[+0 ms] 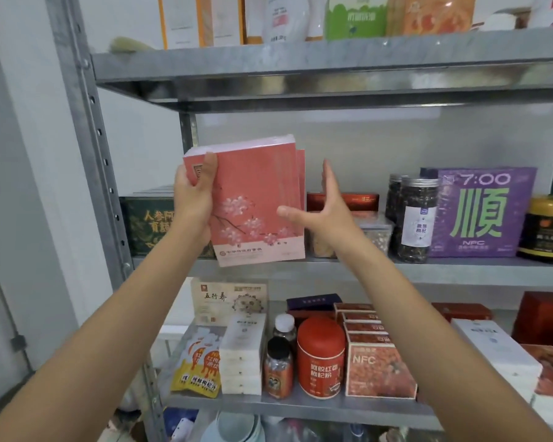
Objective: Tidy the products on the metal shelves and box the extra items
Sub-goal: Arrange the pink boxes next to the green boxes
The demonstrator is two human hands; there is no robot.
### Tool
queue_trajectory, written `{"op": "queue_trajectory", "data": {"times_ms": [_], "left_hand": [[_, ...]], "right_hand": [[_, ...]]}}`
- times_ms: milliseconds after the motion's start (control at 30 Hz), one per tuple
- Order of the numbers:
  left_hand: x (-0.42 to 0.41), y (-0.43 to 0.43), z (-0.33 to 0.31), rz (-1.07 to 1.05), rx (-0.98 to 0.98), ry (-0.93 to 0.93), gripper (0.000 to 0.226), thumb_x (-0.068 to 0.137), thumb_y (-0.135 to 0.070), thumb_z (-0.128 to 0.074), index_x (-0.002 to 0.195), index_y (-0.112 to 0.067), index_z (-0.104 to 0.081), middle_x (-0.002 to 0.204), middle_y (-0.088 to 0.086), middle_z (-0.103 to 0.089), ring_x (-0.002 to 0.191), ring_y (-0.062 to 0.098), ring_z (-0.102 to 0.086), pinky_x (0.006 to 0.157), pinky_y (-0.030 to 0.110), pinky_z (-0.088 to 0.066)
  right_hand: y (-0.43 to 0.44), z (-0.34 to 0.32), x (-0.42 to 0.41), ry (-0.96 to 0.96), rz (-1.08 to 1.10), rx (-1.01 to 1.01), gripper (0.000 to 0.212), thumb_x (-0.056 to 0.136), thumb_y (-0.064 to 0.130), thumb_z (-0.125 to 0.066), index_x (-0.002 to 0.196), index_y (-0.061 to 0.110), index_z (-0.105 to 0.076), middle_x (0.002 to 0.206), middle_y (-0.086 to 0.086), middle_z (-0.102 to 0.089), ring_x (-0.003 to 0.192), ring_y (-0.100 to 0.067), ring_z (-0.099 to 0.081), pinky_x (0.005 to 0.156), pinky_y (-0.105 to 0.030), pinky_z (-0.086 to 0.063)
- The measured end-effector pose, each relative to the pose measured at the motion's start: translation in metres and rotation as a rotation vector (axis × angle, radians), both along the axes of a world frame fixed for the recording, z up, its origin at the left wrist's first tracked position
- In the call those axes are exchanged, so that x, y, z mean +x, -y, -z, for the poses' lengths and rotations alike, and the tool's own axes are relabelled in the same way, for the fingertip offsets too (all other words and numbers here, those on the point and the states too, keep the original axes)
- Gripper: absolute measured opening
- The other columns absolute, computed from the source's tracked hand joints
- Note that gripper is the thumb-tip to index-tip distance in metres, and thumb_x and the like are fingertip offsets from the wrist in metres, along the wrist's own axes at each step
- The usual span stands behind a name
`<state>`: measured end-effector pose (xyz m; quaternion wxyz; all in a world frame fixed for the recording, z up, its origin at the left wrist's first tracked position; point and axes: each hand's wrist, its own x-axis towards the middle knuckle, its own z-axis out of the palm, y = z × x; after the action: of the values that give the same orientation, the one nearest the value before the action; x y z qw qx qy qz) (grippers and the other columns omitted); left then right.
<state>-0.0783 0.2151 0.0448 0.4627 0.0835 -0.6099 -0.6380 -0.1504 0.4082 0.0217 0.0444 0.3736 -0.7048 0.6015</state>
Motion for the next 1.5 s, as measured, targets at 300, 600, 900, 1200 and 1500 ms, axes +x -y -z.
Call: {"op": "queue_trajectory", "data": {"times_ms": [300, 600, 900, 1200, 1500], "left_hand": [[-0.036, 0.009, -0.02, -0.072, -0.163, 0.265, 0.079, 0.073, -0.076, -0.052, 0.121, -0.013, -0.051, 0.137, 0.006, -0.028, 0.125, 0.026, -0.046, 0.106, 0.048, -0.043], [-0.052, 0.022, -0.016, 0.028, -0.176, 0.169, 0.057, 0.09, -0.061, -0.052, 0.123, -0.015, -0.052, 0.111, 0.001, -0.068, 0.098, 0.017, -0.067, 0.082, 0.032, -0.054], [-0.075, 0.03, -0.016, -0.054, -0.151, 0.215, 0.069, 0.089, -0.067, -0.047, 0.134, -0.015, -0.045, 0.12, 0.007, -0.064, 0.103, 0.023, -0.064, 0.095, 0.046, -0.051], [-0.07, 0.033, -0.057, -0.626, -1.23, 0.034, 0.05, 0.098, -0.039, -0.047, 0.144, -0.021, -0.045, 0.155, 0.013, -0.029, 0.141, 0.021, -0.033, 0.114, 0.038, -0.029], [-0.092, 0.02, -0.101, -0.131, -1.13, 0.966, 0.091, 0.071, -0.085, -0.013, 0.138, -0.037, -0.051, 0.131, -0.001, -0.06, 0.098, 0.017, -0.049, 0.088, 0.035, -0.033]], "right_hand": [[0.028, -0.029, -0.057, 0.249, -0.229, -0.015, 0.136, 0.056, 0.041, -0.086, 0.155, 0.029, 0.007, 0.155, -0.006, -0.034, 0.126, -0.018, -0.05, 0.091, -0.03, -0.053], [0.046, -0.026, -0.074, 0.223, -0.227, -0.139, 0.127, 0.05, 0.034, -0.09, 0.153, 0.033, -0.016, 0.147, -0.011, -0.042, 0.125, -0.032, -0.053, 0.097, -0.057, -0.049], [0.059, -0.024, -0.1, 0.059, -0.057, -0.041, 0.121, 0.065, 0.044, -0.085, 0.155, 0.035, -0.005, 0.157, -0.003, -0.012, 0.143, -0.03, -0.025, 0.11, -0.052, -0.036], [0.064, -0.016, -0.105, 0.061, -0.056, -0.065, 0.118, 0.067, 0.044, -0.085, 0.153, 0.042, -0.004, 0.153, 0.0, -0.016, 0.142, -0.027, -0.028, 0.108, -0.057, -0.039], [0.044, -0.038, -0.126, 0.358, -0.135, -0.331, 0.068, 0.091, 0.071, -0.026, 0.137, 0.029, -0.051, 0.143, 0.002, -0.046, 0.134, -0.015, -0.037, 0.109, -0.036, -0.034]]}}
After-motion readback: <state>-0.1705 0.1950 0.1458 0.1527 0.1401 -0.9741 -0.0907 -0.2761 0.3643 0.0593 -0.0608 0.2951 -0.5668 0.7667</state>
